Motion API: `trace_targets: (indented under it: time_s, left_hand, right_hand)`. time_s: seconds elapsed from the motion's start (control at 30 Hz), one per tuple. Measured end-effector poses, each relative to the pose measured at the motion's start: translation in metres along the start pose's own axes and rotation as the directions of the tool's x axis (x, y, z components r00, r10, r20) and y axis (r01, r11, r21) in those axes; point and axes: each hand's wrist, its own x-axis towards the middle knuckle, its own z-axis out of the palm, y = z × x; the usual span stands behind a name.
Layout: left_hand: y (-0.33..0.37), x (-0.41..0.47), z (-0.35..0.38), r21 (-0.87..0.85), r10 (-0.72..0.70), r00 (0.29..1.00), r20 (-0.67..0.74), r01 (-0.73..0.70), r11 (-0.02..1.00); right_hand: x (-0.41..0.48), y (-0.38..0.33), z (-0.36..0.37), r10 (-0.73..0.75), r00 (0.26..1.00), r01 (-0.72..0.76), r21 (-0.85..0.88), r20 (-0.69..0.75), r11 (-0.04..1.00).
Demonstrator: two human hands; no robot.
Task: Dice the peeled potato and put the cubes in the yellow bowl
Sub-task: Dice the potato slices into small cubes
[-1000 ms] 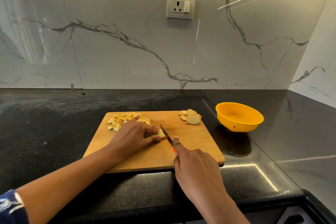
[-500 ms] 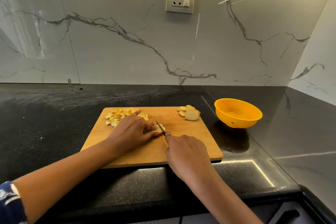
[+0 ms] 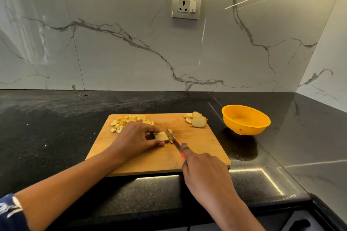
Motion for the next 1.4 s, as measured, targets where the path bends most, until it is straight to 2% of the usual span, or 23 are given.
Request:
trace_targets:
  time_s: [0.13, 0.37, 0.7, 0.87, 1.13, 1.4]
  left_hand:
    - [-0.003, 0.001, 0.001, -0.022, -0.003, 1.0, -0.017, 0.002, 1.0]
    - [-0.001, 0.001, 0.0, -0.012, 0.067, 0.995, -0.073, -0.068, 0.998]
    - [-0.007, 0.006, 0.004, 0.011, 0.099, 0.993, -0.057, -0.098, 0.995]
    - [-0.005, 0.004, 0.003, -0.019, 0.084, 0.995, -0.062, -0.085, 0.996]
    - [-0.002, -0.003, -0.007, -0.068, -0.043, 0.998, -0.052, 0.039, 0.997]
    - [-0.002, -0.003, -0.006, -0.058, -0.017, 0.996, -0.086, 0.012, 0.998]
  right_hand:
    - [0.005, 0.0, -0.001, 0.011, 1.0, -0.01, 0.05, -0.029, 0.999]
    - [0.01, -0.008, 0.002, -0.035, 0.999, 0.035, 0.037, -0.015, 0.999]
    - [0.031, -0.029, 0.005, -0.06, 0.993, 0.076, -0.16, 0.103, 0.984]
    - [0.005, -0.019, 0.002, -0.055, 0.991, 0.07, -0.127, 0.122, 0.989]
    - [-0.006, -0.007, -0.005, -0.036, 0.999, 0.037, 0.001, -0.033, 0.999]
    - [0.01, -0.017, 0.003, -0.03, 0.999, 0.031, 0.047, -0.03, 0.998]
